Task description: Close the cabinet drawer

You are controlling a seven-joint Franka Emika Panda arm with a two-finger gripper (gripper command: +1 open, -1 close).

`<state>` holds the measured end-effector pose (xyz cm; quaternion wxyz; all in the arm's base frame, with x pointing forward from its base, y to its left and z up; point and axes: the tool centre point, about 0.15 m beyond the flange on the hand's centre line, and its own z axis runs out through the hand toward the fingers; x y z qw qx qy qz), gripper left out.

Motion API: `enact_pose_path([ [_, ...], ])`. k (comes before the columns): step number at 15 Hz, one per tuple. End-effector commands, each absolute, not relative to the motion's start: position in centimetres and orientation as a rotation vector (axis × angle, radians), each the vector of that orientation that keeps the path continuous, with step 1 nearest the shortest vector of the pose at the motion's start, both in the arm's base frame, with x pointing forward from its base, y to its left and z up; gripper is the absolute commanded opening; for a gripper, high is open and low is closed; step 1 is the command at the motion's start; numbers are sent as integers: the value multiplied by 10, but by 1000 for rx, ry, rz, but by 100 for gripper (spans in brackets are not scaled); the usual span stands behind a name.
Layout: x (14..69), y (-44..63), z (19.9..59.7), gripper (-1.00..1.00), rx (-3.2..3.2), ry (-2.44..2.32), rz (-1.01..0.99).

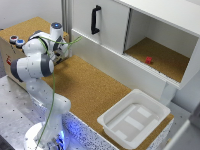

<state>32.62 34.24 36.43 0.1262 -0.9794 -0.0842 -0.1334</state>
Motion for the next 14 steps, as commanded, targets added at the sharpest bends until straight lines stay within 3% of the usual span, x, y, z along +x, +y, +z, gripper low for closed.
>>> enact_pose_path([
  [1,308,342,418,100,-3089,-230,-532],
  [6,312,334,443,100,-3117,-261,-535],
  [14,313,333,442,100,-3116,-270,-511],
])
